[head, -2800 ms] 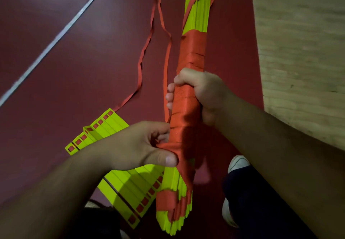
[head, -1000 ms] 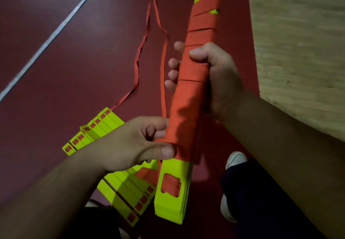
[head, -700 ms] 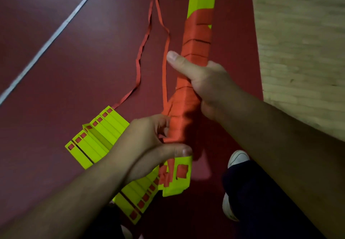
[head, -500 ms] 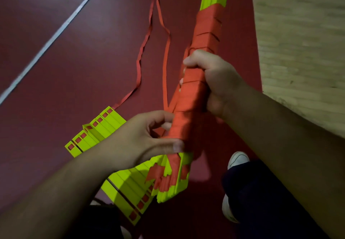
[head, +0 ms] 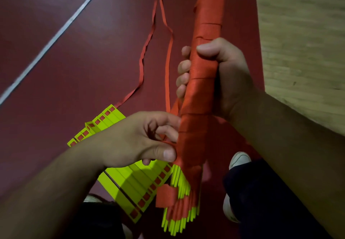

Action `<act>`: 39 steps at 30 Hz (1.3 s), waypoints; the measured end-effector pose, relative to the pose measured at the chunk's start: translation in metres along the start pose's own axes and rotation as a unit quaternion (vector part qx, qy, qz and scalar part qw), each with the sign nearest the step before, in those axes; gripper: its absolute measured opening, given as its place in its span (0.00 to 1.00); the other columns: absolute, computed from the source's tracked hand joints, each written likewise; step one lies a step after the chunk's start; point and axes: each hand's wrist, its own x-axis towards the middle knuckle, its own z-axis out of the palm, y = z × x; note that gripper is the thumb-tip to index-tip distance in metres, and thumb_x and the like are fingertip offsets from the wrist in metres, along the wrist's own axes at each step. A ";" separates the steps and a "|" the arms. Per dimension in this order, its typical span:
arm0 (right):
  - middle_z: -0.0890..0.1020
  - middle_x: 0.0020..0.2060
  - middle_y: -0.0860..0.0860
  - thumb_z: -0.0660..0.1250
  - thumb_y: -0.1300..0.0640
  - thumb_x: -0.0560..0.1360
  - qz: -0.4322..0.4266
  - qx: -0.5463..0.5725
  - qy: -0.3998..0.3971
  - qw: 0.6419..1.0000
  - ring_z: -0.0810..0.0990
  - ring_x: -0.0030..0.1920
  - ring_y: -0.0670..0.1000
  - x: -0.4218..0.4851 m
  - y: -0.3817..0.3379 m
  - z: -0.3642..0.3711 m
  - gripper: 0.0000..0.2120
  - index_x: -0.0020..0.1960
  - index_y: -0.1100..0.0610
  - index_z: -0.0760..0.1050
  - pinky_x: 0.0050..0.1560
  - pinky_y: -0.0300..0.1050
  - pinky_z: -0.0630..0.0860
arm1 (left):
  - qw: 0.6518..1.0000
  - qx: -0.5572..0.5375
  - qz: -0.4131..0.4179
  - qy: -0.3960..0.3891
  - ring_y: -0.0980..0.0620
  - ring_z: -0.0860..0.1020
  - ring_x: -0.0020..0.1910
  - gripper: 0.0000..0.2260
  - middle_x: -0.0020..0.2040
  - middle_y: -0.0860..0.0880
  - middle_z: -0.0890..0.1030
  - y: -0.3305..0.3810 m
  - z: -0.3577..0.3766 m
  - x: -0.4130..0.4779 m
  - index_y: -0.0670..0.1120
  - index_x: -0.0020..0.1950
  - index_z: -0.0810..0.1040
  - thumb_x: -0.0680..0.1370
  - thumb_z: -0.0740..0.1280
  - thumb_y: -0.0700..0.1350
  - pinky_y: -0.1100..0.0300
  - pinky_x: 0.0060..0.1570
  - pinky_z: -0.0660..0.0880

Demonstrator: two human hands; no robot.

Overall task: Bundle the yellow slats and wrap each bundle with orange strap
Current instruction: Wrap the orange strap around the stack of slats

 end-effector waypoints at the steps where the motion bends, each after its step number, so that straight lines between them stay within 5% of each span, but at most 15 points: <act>1: 0.73 0.32 0.51 0.61 0.53 0.64 0.001 0.014 -0.009 1.000 0.73 0.30 0.49 0.000 0.001 0.000 0.11 0.45 0.55 0.72 0.36 0.44 0.72 | 1.000 0.004 0.003 -0.011 0.62 0.74 0.33 0.25 0.42 0.60 0.80 0.001 0.002 0.001 0.54 0.59 0.79 0.67 0.76 0.62 0.68 0.28 0.70; 4: 0.73 0.33 0.51 0.60 0.51 0.64 -0.005 0.051 -0.048 0.997 0.72 0.31 0.49 -0.001 0.001 0.000 0.14 0.47 0.56 0.72 0.37 0.43 0.73 | 0.999 0.025 0.009 -0.042 0.60 0.71 0.31 0.19 0.40 0.56 0.81 0.003 0.011 0.004 0.49 0.58 0.79 0.70 0.74 0.54 0.68 0.27 0.70; 8: 0.79 0.38 0.56 0.63 0.48 0.70 -0.043 -0.039 0.020 0.998 0.78 0.36 0.54 0.001 -0.001 0.001 0.19 0.55 0.59 0.73 0.44 0.50 0.78 | 0.997 0.055 0.008 0.053 0.58 0.69 0.29 0.20 0.41 0.38 0.79 -0.002 0.013 0.006 0.38 0.56 0.76 0.71 0.73 0.50 0.67 0.25 0.68; 14: 0.81 0.41 0.58 0.73 0.50 0.74 -0.087 -0.190 0.188 0.960 0.82 0.38 0.57 0.011 0.011 -0.004 0.13 0.51 0.57 0.77 0.40 0.53 0.80 | 0.970 0.120 -0.019 0.211 0.57 0.74 0.36 0.23 0.37 0.51 0.77 -0.020 0.021 0.016 0.48 0.46 0.75 0.61 0.79 0.59 0.55 0.36 0.74; 18: 0.79 0.34 0.55 0.70 0.60 0.75 -0.075 -0.140 0.194 0.968 0.80 0.32 0.54 0.012 0.008 -0.004 0.05 0.48 0.59 0.76 0.38 0.52 0.79 | 0.984 0.053 0.010 0.171 0.59 0.69 0.31 0.19 0.35 0.59 0.72 -0.016 0.020 0.016 0.49 0.43 0.72 0.65 0.81 0.51 0.66 0.31 0.69; 22: 0.78 0.31 0.53 0.67 0.59 0.76 -0.059 -0.086 0.173 0.979 0.79 0.30 0.52 0.010 0.003 -0.003 0.05 0.41 0.57 0.76 0.37 0.49 0.80 | 0.997 0.042 -0.016 0.066 0.59 0.68 0.27 0.09 0.38 0.56 0.79 -0.002 0.007 0.011 0.56 0.47 0.80 0.73 0.77 0.46 0.68 0.24 0.66; 25: 0.79 0.33 0.53 0.67 0.58 0.76 -0.061 -0.075 0.156 0.983 0.80 0.31 0.53 0.007 0.002 -0.003 0.04 0.43 0.56 0.77 0.39 0.51 0.80 | 0.997 0.061 -0.021 0.053 0.59 0.68 0.27 0.09 0.31 0.59 0.75 0.001 0.006 0.010 0.60 0.40 0.80 0.74 0.71 0.44 0.68 0.24 0.67; 27: 0.81 0.35 0.55 0.67 0.57 0.77 -0.065 -0.088 0.157 0.981 0.82 0.33 0.54 0.006 0.001 -0.002 0.04 0.45 0.57 0.76 0.42 0.54 0.81 | 0.996 0.055 -0.018 0.069 0.54 0.67 0.28 0.02 0.31 0.51 0.72 0.000 0.010 0.011 0.53 0.43 0.81 0.74 0.71 0.45 0.67 0.24 0.66; 30: 0.83 0.39 0.57 0.71 0.54 0.75 -0.099 -0.155 0.204 0.962 0.83 0.38 0.56 0.010 0.003 -0.005 0.06 0.46 0.56 0.77 0.49 0.59 0.81 | 0.991 0.059 0.006 0.122 0.50 0.64 0.32 0.20 0.36 0.36 0.70 -0.010 0.017 0.013 0.33 0.50 0.74 0.73 0.75 0.48 0.64 0.27 0.65; 35: 0.82 0.32 0.51 0.79 0.50 0.67 -0.124 -0.206 0.262 0.935 0.82 0.37 0.54 0.016 0.015 -0.008 0.12 0.40 0.55 0.79 0.45 0.60 0.83 | 0.973 0.131 0.005 0.191 0.54 0.74 0.36 0.18 0.39 0.39 0.79 -0.021 0.019 0.013 0.42 0.48 0.79 0.68 0.78 0.52 0.56 0.37 0.71; 39: 0.79 0.31 0.55 0.78 0.58 0.67 -0.122 -0.203 0.304 0.923 0.80 0.31 0.55 0.018 0.015 -0.011 0.10 0.39 0.58 0.77 0.34 0.52 0.81 | 0.988 0.070 0.006 0.135 0.51 0.74 0.38 0.16 0.40 0.41 0.79 -0.018 0.014 0.012 0.43 0.54 0.80 0.69 0.78 0.47 0.55 0.37 0.72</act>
